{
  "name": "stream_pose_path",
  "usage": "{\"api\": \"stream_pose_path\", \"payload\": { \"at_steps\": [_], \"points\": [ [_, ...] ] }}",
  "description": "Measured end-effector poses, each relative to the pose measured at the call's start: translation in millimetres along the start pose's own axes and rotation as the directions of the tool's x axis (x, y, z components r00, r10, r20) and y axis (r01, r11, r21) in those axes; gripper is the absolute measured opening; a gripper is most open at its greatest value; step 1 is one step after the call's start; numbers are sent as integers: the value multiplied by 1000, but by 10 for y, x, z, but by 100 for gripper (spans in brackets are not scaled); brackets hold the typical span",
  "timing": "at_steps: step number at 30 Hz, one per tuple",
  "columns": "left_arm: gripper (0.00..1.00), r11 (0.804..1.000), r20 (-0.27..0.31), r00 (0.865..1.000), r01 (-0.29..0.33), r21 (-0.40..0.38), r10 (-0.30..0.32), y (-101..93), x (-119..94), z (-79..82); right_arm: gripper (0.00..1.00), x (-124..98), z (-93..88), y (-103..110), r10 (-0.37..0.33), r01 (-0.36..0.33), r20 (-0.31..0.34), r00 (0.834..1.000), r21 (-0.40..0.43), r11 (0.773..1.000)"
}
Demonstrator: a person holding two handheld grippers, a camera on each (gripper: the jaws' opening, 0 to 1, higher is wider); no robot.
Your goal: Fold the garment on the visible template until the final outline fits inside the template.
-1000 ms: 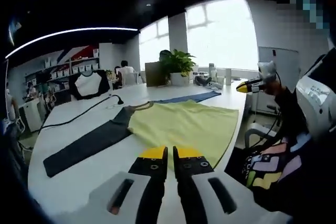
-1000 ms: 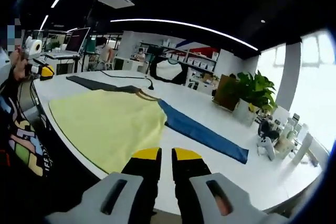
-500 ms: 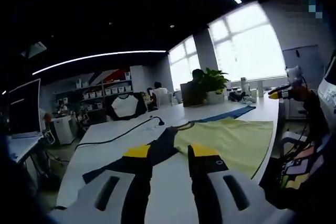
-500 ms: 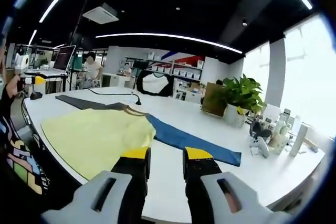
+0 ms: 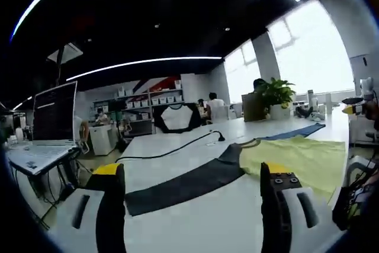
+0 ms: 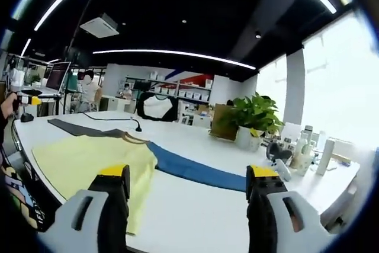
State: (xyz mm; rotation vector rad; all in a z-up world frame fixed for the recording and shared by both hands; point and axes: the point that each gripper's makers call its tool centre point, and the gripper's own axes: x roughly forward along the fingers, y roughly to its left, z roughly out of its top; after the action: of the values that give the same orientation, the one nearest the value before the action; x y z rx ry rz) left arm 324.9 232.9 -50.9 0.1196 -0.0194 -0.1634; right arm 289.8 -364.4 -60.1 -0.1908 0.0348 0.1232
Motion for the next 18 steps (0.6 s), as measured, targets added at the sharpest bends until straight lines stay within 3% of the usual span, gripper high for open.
{"api": "stream_pose_path", "payload": {
  "at_steps": [5,6,8,12,18],
  "points": [
    [100,999,-33,998,-50,-11,49,232,228,-107,99,-8,41,-82,-31,31,35,999,-2,1000],
    [100,998,-70,996,-63,-23,61,314,292,-190,99,-7,56,-112,-43,43,45,998,-2,999],
    [99,996,-75,995,-68,-55,63,426,415,-257,99,-9,64,-126,-47,46,56,997,7,999],
    [96,978,-167,983,-102,-183,71,626,632,-600,99,10,60,-99,-29,28,53,998,17,999],
    [87,968,-236,966,-152,-202,103,817,854,-928,99,33,57,-74,-24,24,49,999,6,1000]
  ]
}}
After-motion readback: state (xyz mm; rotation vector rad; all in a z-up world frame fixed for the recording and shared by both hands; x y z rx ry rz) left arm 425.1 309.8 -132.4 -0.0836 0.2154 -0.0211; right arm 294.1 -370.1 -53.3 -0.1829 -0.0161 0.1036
